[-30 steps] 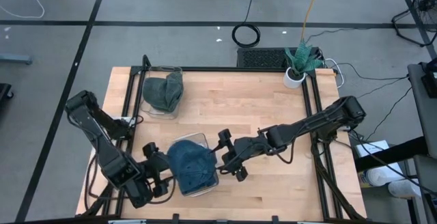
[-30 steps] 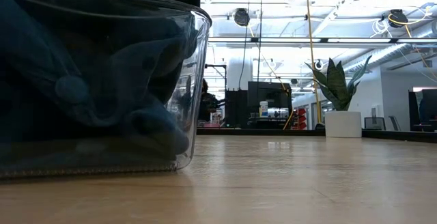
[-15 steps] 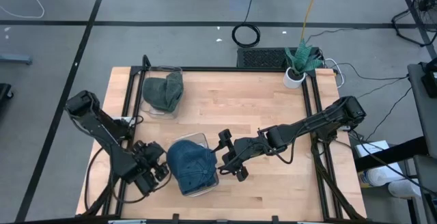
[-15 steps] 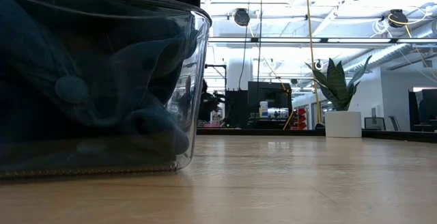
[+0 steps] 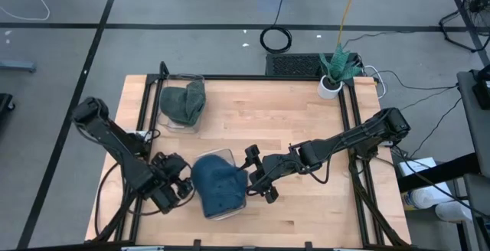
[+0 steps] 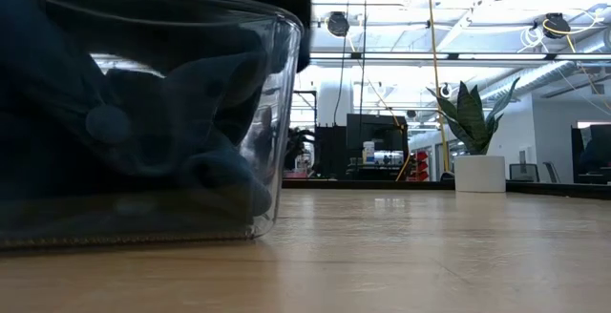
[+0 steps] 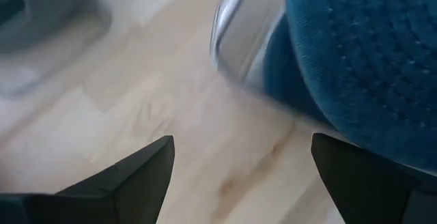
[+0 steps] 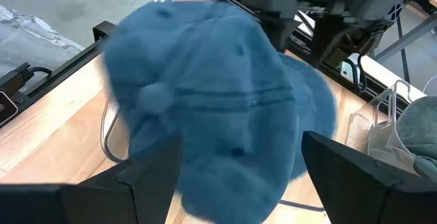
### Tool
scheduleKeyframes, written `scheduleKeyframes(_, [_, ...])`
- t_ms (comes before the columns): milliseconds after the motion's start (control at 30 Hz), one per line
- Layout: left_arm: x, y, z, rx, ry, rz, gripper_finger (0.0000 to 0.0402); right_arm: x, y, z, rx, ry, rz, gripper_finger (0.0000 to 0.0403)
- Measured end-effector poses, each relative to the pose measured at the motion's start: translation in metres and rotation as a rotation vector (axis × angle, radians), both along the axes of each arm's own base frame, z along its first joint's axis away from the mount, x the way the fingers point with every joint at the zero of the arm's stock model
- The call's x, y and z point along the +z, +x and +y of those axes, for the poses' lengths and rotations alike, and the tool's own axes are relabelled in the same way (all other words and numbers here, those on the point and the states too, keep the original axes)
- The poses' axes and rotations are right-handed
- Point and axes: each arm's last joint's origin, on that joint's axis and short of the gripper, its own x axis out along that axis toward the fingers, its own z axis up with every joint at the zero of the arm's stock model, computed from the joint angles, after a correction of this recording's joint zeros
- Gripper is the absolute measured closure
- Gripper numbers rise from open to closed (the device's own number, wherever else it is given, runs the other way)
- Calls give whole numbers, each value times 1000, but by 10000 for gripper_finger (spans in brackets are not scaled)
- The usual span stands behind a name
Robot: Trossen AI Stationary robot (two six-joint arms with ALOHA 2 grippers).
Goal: Pick & Place hat
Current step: Put the blue cap into the bottom transparent bin
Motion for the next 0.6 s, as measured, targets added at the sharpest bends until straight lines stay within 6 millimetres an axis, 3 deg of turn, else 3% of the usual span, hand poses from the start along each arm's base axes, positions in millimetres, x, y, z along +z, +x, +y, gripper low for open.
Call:
scheduleKeyframes(200, [6,1,7,-1,107,-92,50,0,0,0,-2,3,1,112])
scheduleKeyframes(600, [7,4,21,45,100,-3,50,0,0,0,-2,2,4,112])
